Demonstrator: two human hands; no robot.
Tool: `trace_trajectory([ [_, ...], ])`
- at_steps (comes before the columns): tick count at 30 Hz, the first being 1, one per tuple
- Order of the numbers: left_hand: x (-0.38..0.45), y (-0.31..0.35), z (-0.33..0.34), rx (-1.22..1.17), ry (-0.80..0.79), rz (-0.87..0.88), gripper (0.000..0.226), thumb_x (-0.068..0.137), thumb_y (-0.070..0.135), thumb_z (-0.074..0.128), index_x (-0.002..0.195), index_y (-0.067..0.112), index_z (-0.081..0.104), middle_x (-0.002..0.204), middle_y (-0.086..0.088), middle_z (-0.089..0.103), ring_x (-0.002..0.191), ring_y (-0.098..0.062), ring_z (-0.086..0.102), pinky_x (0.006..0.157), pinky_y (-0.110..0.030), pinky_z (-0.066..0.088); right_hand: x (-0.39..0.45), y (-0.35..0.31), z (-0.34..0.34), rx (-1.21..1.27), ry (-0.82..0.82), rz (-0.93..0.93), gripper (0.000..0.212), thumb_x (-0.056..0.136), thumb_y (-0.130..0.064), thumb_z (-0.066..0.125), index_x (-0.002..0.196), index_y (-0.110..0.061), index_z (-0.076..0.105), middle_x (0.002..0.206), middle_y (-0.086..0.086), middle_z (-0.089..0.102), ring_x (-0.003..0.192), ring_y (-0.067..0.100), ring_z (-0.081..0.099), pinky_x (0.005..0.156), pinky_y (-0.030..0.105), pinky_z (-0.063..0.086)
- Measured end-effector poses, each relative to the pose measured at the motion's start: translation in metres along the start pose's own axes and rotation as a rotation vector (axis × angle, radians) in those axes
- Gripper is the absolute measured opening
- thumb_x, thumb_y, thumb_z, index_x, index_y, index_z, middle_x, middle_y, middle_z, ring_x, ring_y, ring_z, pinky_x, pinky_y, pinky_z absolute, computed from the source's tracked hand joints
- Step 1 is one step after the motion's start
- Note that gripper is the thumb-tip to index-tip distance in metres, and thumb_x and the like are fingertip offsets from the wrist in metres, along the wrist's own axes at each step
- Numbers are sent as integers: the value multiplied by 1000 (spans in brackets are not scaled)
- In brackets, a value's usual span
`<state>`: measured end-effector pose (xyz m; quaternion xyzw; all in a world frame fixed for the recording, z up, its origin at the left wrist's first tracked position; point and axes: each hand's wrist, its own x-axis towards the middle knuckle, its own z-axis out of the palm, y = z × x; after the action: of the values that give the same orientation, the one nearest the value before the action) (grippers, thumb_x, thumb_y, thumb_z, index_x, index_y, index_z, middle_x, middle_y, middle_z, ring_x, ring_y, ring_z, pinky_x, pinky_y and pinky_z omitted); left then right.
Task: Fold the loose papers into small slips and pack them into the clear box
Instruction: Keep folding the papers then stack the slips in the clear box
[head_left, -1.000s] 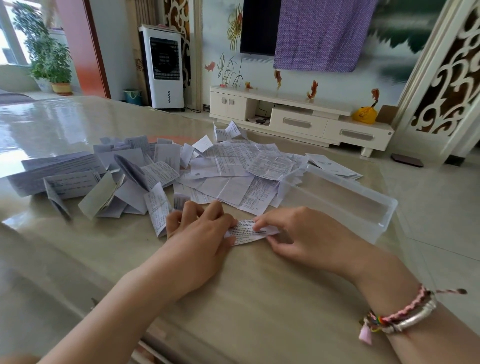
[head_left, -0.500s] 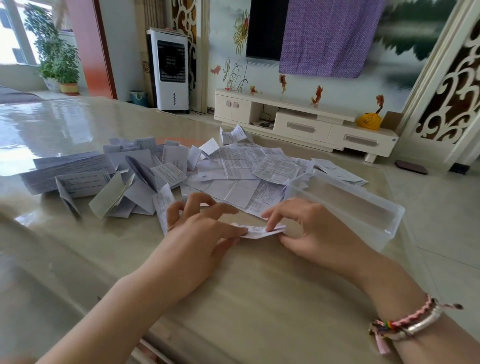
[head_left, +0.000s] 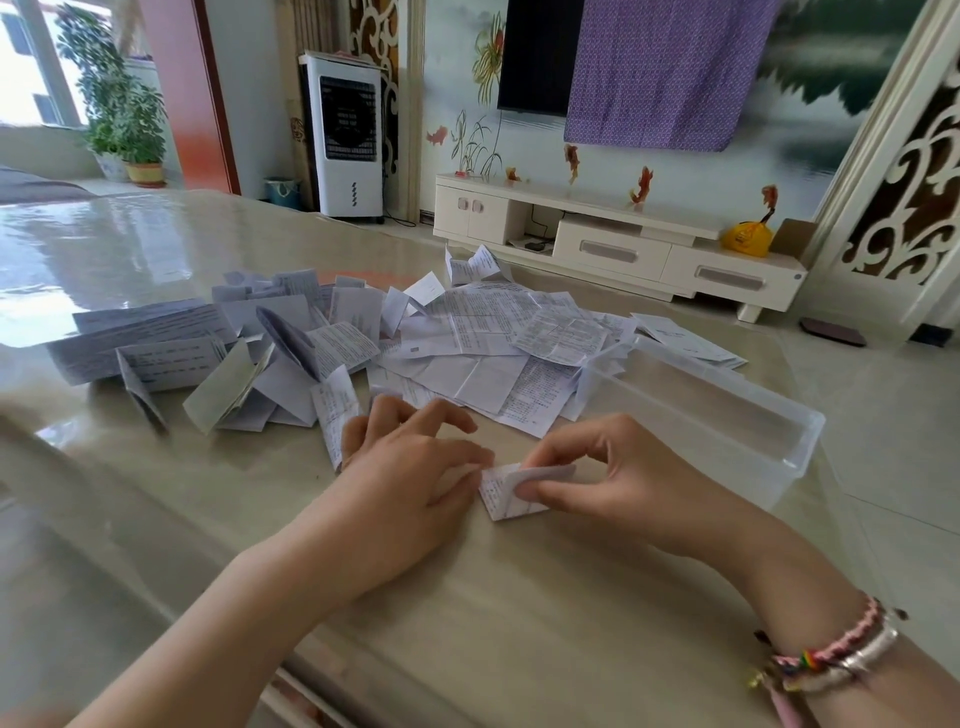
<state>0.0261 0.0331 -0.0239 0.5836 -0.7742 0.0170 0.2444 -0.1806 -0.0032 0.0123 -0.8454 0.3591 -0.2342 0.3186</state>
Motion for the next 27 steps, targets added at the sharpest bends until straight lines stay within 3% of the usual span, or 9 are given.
trace_trajectory([
  [3,1,1,-3,-26,76,-91,15,89,50,55,100,46,64,113,27,44,101,-2,17,82,-22,8,7,7,4,23,-13,61,9,86,-33,70,82,-25,71,76,0,67,69,10,57,67,32,45],
  [7,-1,4,-5,-63,67,-155,5,86,45,61,89,43,64,106,24,47,98,-1,15,82,-22,9,13,12,11,-16,-11,99,12,87,-33,69,97,-27,64,77,-17,60,61,-5,49,60,11,37],
  [10,0,6,-2,-63,85,-174,6,87,41,60,91,41,65,104,23,48,99,-2,16,81,-22,8,16,15,17,-150,18,65,21,86,-33,69,104,-31,57,90,-15,54,75,-8,48,67,10,37],
  [15,-1,7,0,-38,140,-157,8,87,44,60,93,39,64,101,21,50,107,-7,23,81,-24,9,18,19,20,-228,4,-19,13,87,-36,66,96,-36,57,92,-16,48,86,-7,44,71,10,34],
  [18,-3,9,4,-11,186,-118,12,85,49,60,84,38,63,93,21,52,101,-11,30,80,-25,12,19,21,20,-226,12,-43,14,88,-36,66,99,-32,60,97,-14,50,92,-3,44,74,9,32],
  [21,-6,14,9,95,193,-96,21,81,51,47,77,34,60,86,19,53,94,-15,35,78,-29,18,18,22,22,-245,24,-66,16,89,-38,65,101,-29,60,98,-18,50,96,-4,42,79,8,31],
  [27,-12,21,12,210,192,-59,19,77,42,41,74,30,55,82,13,53,89,-20,40,75,-35,22,9,15,27,-480,88,-108,48,83,-57,40,120,-29,45,117,-15,41,107,5,34,96,25,33],
])
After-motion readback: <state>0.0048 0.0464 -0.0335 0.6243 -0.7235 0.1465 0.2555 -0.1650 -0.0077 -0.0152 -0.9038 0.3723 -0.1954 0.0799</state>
